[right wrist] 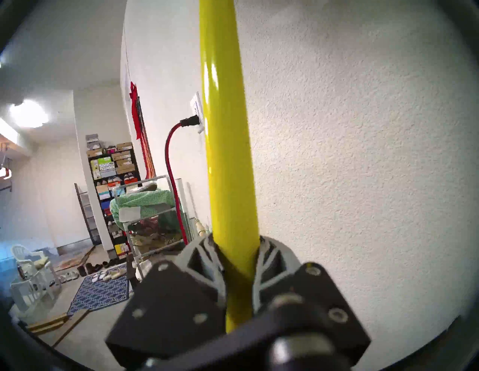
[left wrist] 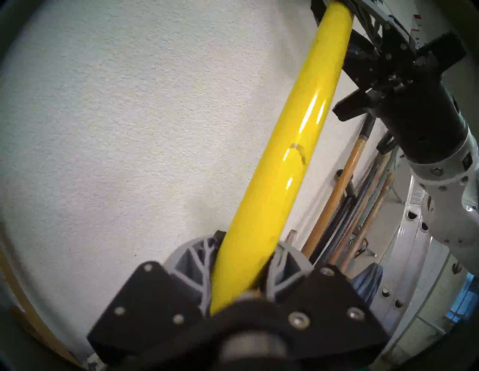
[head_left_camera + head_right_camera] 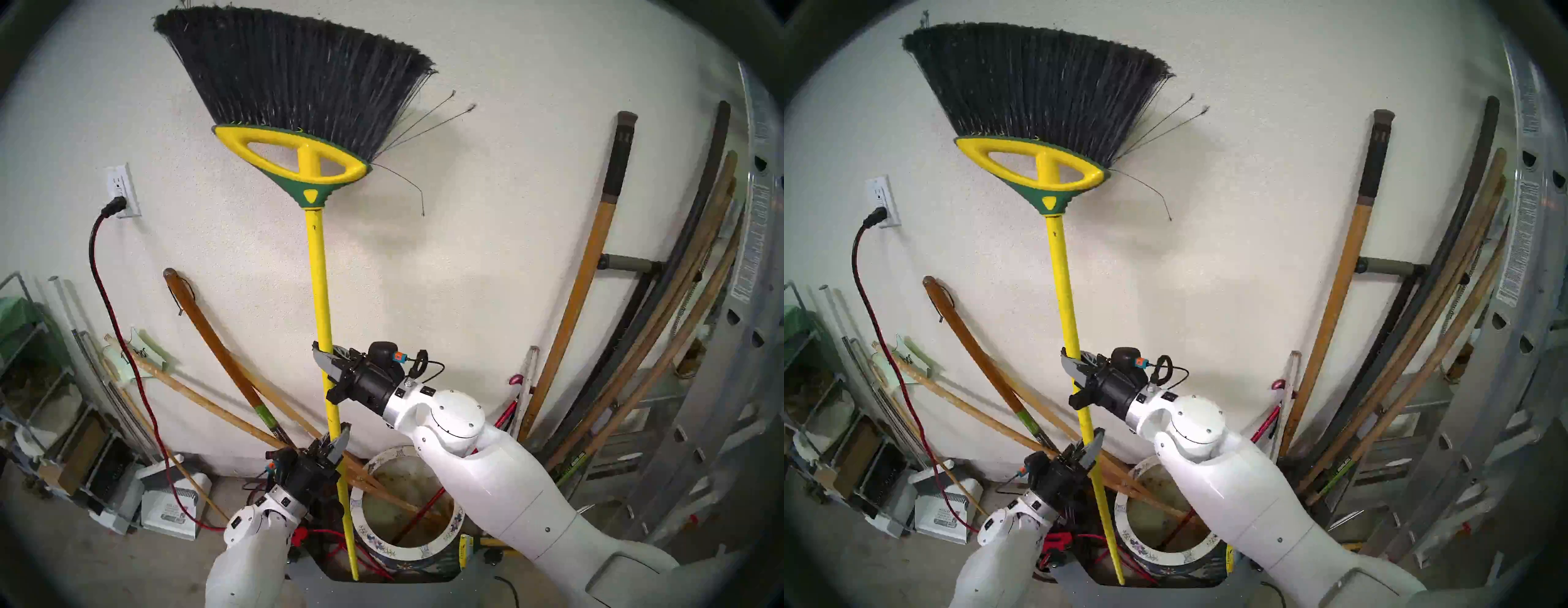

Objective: Take wooden sticks or brooms out of the pot

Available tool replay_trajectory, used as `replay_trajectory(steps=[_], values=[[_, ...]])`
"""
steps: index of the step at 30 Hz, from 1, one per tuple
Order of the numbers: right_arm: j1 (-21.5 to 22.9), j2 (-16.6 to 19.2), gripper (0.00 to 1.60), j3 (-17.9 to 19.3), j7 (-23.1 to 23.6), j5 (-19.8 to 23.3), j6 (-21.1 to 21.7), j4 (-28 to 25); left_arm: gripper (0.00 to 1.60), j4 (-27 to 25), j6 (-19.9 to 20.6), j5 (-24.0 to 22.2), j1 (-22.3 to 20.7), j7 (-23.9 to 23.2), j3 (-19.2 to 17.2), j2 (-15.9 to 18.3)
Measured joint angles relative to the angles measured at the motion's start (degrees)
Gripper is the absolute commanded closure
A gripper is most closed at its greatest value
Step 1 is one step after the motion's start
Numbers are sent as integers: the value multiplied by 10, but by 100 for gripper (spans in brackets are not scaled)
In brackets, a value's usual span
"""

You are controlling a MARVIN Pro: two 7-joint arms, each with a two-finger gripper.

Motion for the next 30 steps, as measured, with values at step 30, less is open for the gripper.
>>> replay_trajectory(steps=[30], values=[[9, -56, 160, -8, -25, -32, -73, 76, 160, 13, -10, -8, -10, 15, 1, 2]])
